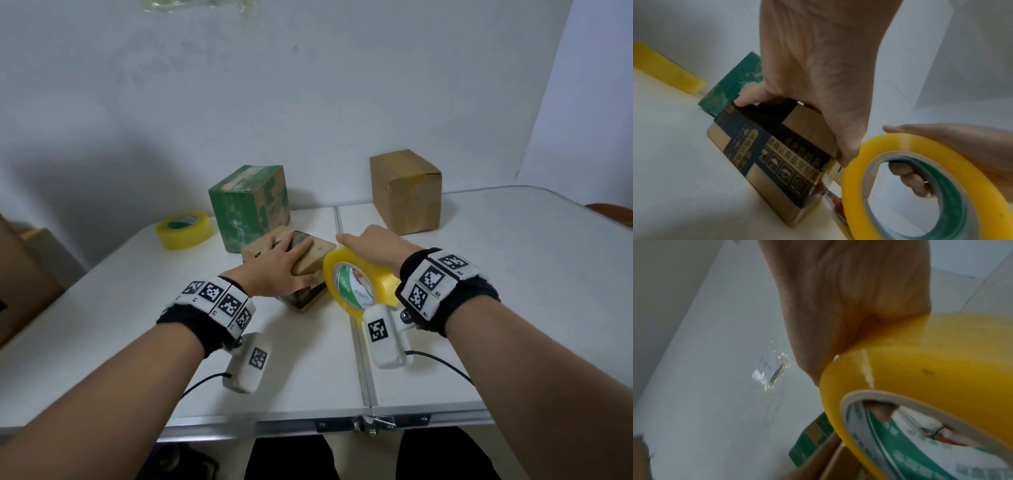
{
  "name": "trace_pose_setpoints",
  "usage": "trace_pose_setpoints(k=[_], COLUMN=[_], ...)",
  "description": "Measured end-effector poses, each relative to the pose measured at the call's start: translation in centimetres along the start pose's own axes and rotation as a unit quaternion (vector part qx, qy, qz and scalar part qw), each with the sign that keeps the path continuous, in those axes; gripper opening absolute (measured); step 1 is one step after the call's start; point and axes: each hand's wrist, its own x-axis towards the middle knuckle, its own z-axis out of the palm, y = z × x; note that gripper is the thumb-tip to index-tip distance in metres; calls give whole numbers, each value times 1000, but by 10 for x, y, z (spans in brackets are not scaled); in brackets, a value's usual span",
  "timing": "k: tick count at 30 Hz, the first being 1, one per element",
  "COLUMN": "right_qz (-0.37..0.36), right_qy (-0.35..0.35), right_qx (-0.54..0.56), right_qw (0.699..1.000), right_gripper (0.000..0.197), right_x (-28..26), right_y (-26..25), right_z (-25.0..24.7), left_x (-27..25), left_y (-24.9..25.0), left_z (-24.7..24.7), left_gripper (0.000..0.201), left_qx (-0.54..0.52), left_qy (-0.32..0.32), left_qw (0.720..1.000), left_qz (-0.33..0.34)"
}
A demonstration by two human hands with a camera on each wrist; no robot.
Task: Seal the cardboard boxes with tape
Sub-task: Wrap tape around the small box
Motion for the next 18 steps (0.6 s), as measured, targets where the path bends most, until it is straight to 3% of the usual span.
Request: trace_pose_setpoints(k=[2, 5, 10, 14, 16, 18], right_qz=[20, 23, -45, -103, -106, -97], right_qy=[-33, -77, -64, -61, -38, -14], right_qx=[46, 121, 323, 412, 410, 399], right_qw=[998, 989, 943, 903, 905, 912], right_gripper=[73, 68, 58, 44, 51, 58], right_x=[-6, -18, -35, -40, -37, -28], right_y=[3, 8, -14, -48, -62, -74], right_z=[-8, -10, -8, -27, -31, -30], left_x=[1, -3, -14, -19, -19, -16], left_y=[-5, -18, -34, -33, -39, -45], left_z=[0, -14, -45, -66, -72, -73], left_gripper=[84, 89, 56, 38, 35, 37], left_qx=[2, -20, -211, -358, -412, -443], left_qy=[8, 34, 19, -23, -50, -30], left_qw=[1000, 999, 977, 933, 910, 896], left_qz=[9, 35, 33, -1, -13, -20])
